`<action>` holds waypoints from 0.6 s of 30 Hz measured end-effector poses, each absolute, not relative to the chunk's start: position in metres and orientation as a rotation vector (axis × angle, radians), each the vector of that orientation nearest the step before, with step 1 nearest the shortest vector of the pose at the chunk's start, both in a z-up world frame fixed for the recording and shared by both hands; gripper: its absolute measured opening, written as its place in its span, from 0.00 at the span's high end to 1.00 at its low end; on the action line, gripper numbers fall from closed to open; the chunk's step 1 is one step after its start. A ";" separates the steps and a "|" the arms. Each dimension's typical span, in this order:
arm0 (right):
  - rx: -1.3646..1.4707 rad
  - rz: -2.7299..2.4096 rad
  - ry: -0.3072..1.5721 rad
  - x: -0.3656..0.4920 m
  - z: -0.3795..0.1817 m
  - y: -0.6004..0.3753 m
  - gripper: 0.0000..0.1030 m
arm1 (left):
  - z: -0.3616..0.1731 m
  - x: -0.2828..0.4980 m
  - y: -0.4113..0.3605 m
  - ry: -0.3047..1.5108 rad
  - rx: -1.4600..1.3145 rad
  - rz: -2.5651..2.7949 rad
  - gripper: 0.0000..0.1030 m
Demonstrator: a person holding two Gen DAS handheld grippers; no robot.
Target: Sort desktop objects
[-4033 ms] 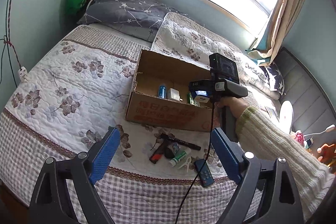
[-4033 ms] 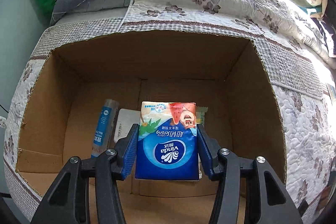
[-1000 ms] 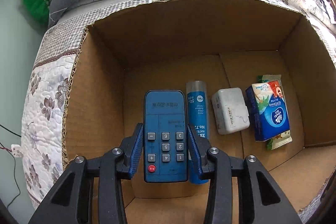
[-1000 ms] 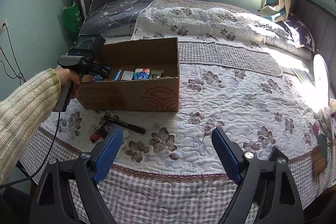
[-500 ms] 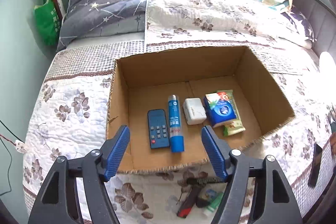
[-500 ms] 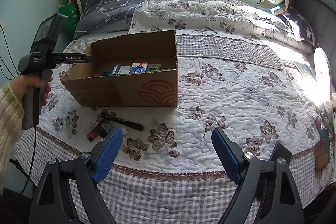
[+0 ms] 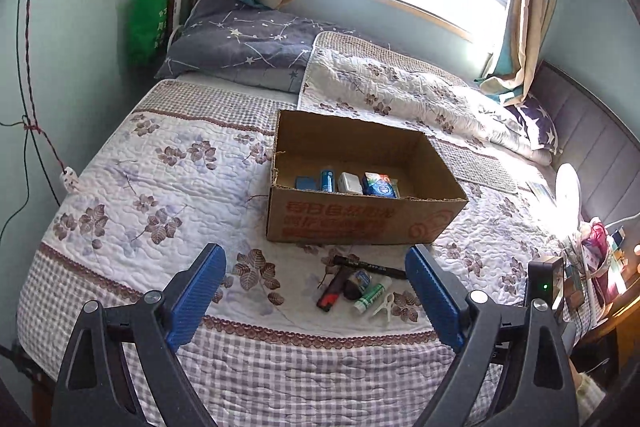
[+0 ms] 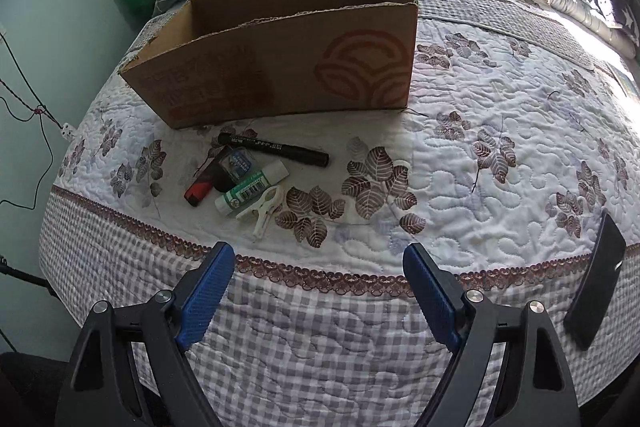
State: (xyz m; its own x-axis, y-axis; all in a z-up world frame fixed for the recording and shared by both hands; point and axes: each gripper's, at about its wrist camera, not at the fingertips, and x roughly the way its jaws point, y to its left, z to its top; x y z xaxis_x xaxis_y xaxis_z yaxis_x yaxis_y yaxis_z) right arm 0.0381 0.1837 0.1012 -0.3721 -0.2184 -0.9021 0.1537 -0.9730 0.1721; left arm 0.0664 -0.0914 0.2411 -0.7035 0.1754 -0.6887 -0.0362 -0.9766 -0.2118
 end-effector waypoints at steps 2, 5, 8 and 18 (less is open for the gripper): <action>1.631 -2.416 -0.137 0.033 0.087 0.174 0.17 | 0.240 0.065 -0.100 -0.349 -1.141 2.752 0.00; 1.697 -2.362 -0.299 0.017 0.061 0.164 0.31 | 0.240 0.070 -0.111 -0.424 -1.130 2.729 0.00; 1.767 -2.301 -0.443 0.001 0.038 0.155 0.40 | 0.239 0.071 -0.120 -0.486 -1.132 2.714 0.00; 1.860 -2.311 -0.494 -0.028 0.017 0.140 0.75 | 0.243 0.073 -0.127 -0.583 -1.087 2.663 0.00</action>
